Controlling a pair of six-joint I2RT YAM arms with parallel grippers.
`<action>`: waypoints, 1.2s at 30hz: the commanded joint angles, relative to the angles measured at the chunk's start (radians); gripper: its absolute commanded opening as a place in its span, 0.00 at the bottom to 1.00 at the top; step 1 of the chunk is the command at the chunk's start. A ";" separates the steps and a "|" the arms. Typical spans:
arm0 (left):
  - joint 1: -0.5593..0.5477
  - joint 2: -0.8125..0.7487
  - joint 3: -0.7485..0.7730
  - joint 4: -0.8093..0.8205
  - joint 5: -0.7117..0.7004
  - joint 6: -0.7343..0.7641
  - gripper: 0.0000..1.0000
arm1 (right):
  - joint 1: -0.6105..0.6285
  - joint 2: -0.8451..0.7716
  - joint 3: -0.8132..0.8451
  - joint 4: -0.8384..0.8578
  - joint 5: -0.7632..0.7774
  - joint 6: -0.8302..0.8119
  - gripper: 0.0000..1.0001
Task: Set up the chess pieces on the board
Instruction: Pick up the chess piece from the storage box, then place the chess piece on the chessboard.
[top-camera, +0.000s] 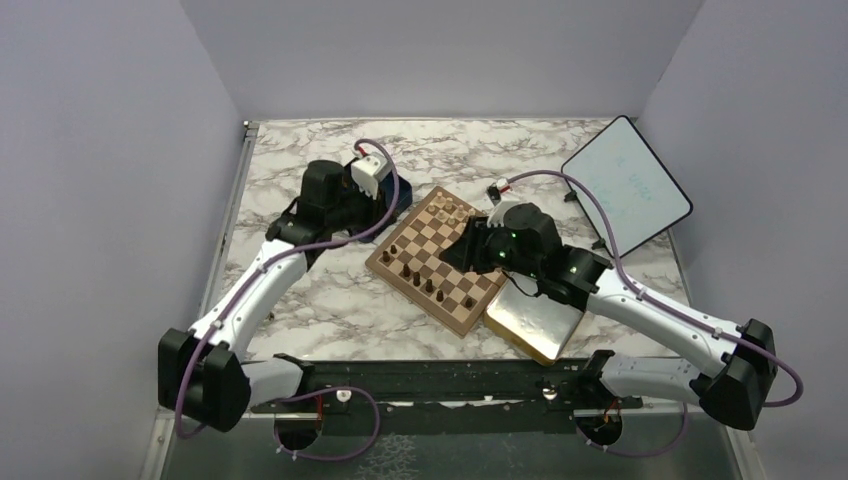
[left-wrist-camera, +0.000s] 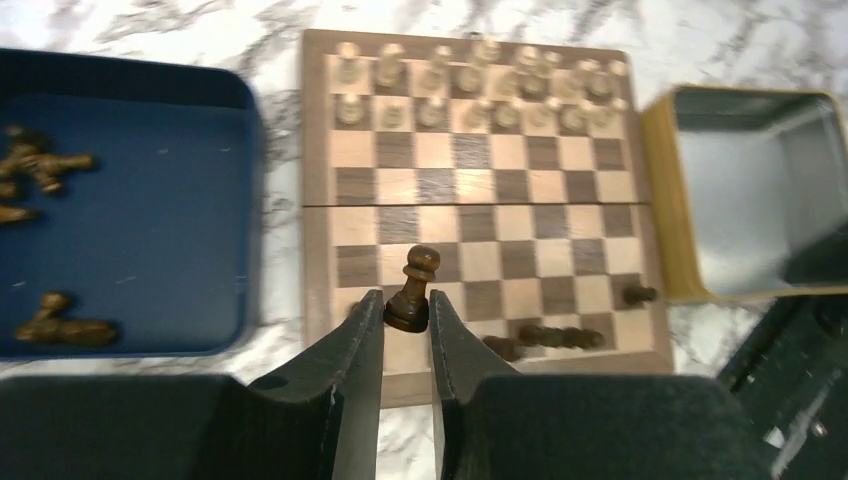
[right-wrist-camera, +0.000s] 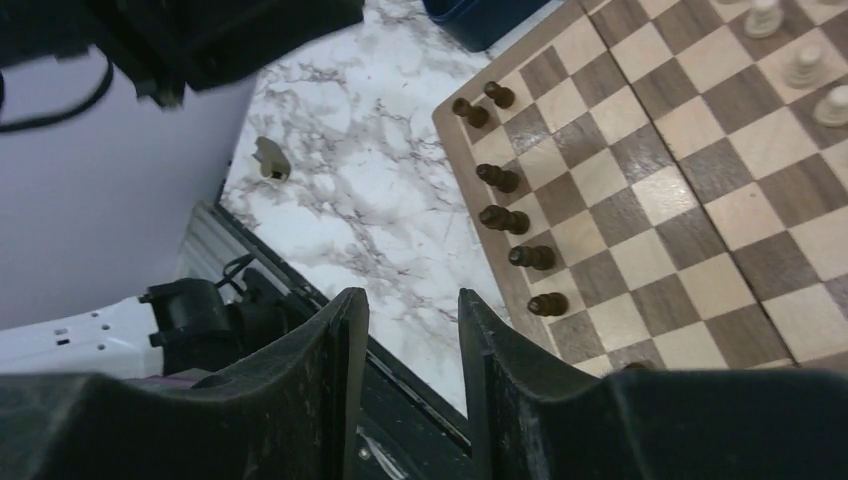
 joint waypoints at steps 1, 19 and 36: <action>-0.106 -0.157 -0.117 0.063 0.066 0.005 0.21 | -0.015 0.030 0.025 0.110 -0.126 0.070 0.42; -0.192 -0.347 -0.305 0.141 0.221 0.093 0.21 | -0.103 0.190 -0.007 0.353 -0.474 0.253 0.41; -0.200 -0.370 -0.329 0.158 0.255 0.106 0.20 | -0.105 0.258 0.006 0.390 -0.514 0.284 0.33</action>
